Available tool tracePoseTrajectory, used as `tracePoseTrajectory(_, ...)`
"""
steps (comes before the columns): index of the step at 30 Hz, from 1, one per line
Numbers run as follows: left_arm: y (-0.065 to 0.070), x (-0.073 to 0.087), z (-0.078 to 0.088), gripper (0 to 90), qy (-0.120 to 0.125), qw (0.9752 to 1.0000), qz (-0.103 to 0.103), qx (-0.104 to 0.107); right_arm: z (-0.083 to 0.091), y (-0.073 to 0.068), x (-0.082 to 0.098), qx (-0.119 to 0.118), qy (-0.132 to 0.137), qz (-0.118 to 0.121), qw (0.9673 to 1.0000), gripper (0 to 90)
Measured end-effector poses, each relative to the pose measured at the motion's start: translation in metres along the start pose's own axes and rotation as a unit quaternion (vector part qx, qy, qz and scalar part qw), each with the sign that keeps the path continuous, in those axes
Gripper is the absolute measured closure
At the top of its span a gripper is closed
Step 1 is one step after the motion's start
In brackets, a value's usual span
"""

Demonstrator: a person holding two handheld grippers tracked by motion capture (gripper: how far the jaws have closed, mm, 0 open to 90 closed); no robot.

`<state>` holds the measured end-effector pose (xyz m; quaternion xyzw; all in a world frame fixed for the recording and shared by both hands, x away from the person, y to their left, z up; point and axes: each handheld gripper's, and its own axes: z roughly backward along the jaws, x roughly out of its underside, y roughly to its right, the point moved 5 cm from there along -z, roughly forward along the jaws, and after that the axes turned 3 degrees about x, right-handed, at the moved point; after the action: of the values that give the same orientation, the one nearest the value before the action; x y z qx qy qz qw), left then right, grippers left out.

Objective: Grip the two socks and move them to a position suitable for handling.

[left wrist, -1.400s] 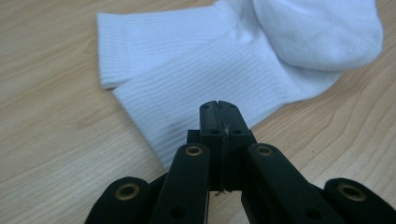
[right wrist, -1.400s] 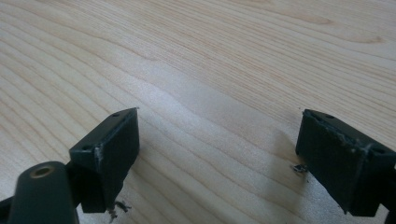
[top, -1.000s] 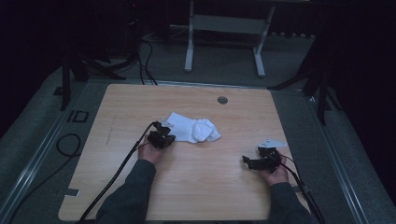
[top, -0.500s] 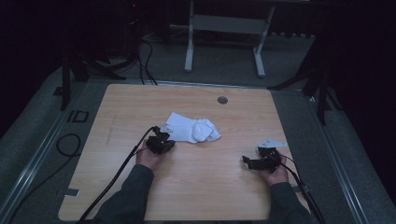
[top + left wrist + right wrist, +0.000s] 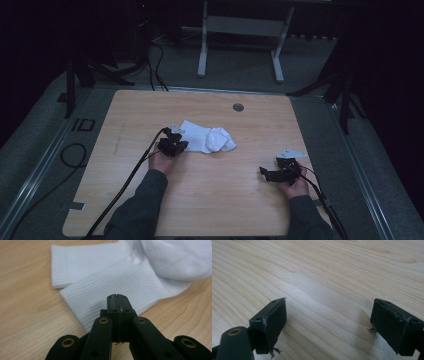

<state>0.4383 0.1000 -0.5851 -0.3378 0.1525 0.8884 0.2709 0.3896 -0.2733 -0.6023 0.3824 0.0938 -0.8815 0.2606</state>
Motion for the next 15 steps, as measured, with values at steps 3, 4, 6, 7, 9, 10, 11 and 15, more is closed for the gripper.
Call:
tracePoseTrajectory(3,0.0,0.005,-0.003,89.9,-0.012,0.9999,-0.009,0.0,0.0,0.0,0.0,0.0,0.0,0.0,1.0,13.2)
tracePoseTrajectory(4,0.0,0.005,-0.002,90.0,-0.016,0.9998,-0.008,0.001,0.0,0.0,0.0,0.0,0.0,0.0,1.0,13.2)
tracePoseTrajectory(6,0.002,0.007,0.001,90.0,-0.03,0.9995,-0.004,0.005,0.0,0.0,0.0,0.0,0.0,0.0,1.0,13.2)
tracePoseTrajectory(7,0.002,0.007,0.001,90.0,-0.03,0.9995,-0.004,0.005,0.0,0.0,0.0,0.0,0.0,0.0,1.0,13.2)
tracePoseTrajectory(9,0.006,0.011,0.005,90.0,-0.036,0.9992,-0.012,0.012,0.0,0.0,0.0,0.0,0.0,0.0,1.0,13.2)
tracePoseTrajectory(10,0.008,0.013,0.007,90.0,-0.037,0.9991,-0.014,0.016,0.0,0.0,0.0,0.0,0.0,0.0,1.0,13.2)
tracePoseTrajectory(11,0.008,0.013,0.007,90.0,-0.037,0.9991,-0.014,0.016,0.0,0.0,0.0,0.0,0.0,0.0,1.0,13.2)
tracePoseTrajectory(15,0.01,0.021,0.013,90.0,-0.034,0.9989,-0.013,0.03,0.0,0.0,0.0,0.0,0.0,0.001,1.0,13.1)
